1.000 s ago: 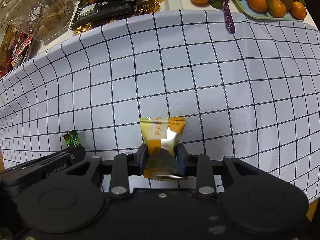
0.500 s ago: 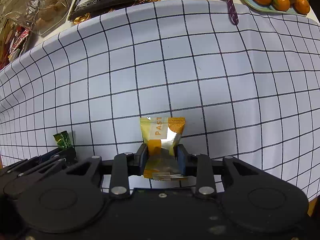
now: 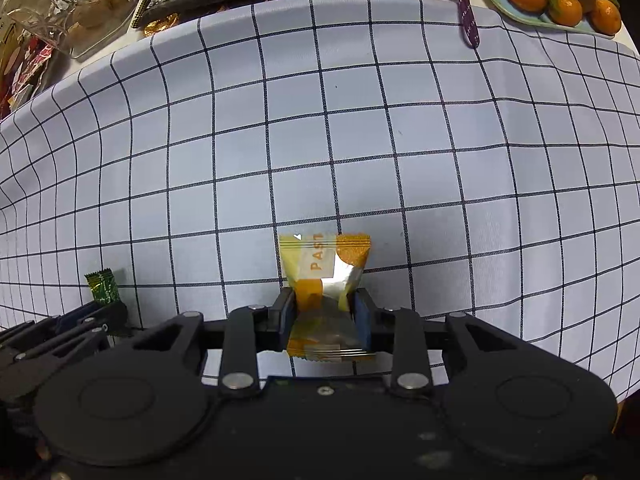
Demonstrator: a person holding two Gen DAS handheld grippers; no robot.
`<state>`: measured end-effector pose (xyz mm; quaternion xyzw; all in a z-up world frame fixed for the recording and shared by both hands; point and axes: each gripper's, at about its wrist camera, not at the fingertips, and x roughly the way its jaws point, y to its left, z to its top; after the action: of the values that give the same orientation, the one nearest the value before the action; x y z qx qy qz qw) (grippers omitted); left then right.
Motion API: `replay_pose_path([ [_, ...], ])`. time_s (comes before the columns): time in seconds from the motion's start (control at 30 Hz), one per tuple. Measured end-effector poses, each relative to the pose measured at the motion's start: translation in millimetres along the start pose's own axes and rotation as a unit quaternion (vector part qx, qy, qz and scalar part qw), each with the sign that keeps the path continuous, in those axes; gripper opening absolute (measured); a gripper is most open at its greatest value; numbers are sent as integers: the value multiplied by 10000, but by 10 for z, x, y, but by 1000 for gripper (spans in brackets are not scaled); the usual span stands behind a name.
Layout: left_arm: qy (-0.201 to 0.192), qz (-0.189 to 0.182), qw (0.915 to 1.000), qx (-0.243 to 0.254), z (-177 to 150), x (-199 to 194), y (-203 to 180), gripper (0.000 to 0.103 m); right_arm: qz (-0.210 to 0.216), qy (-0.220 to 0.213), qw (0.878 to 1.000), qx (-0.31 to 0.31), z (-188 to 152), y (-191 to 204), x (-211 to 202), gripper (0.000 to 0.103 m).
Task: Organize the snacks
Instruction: 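Carry the small green candy and PAST packet over the gold tray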
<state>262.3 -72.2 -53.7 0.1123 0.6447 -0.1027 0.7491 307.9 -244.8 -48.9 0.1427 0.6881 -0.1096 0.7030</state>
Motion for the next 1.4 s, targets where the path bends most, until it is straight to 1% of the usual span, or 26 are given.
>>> replay_pose_path([
  [0.17, -222, 168, 9996, 9, -66, -70, 336, 24, -137, -147, 9998, -58, -34, 5, 14, 32],
  [0.3, -531, 525, 9971, 122, -160, -128, 669, 24, -364, -327, 9987, -130, -71, 6, 33, 32],
  [0.43, -786, 805, 9935, 188, -237, -195, 846, 24, -523, -519, 9970, -230, -172, 0, 21, 32],
  [0.57, -925, 772, 9927, 93, -296, -337, 1005, 24, -414, -752, 9960, -235, -328, -40, -108, 32],
  [0.67, -1063, 731, 9916, 51, -339, -481, 975, 24, -383, -1061, 9935, -158, -443, -117, -286, 32],
  [0.73, -1151, 678, 9910, 37, -387, -596, 1042, 24, -389, -1328, 9903, -114, -565, -154, -417, 32],
  [0.83, -1293, 624, 9896, 54, -546, -729, 1020, 24, -501, -1785, 9823, -259, -804, -126, -619, 32],
  [0.9, -1383, 590, 9886, 126, -701, -786, 942, 24, -444, -2022, 9780, -243, -1013, -129, -733, 32],
  [0.93, -1387, 568, 9886, 167, -786, -794, 896, 24, -343, -2099, 9768, -230, -1143, -141, -790, 32],
  [1.03, -1324, 479, 9897, 257, -1066, -811, 762, 24, -55, -2213, 9750, -186, -1461, -161, -916, 32],
  [1.1, -1283, 369, 9906, 284, -1263, -823, 712, 24, 54, -2298, 9731, -156, -1711, -162, -953, 32],
  [1.2, -1227, 173, 9919, 269, -1525, -866, 615, 24, 155, -2373, 9712, -155, -2057, -133, -966, 32],
  [1.27, -1191, 93, 9926, 211, -1693, -877, 616, 24, 214, -2390, 9705, -214, -2315, -109, -963, 32],
  [1.4, -1164, 56, 9931, 119, -1929, -851, 644, 24, 176, -2366, 9707, -387, -2676, -92, -913, 32],
])
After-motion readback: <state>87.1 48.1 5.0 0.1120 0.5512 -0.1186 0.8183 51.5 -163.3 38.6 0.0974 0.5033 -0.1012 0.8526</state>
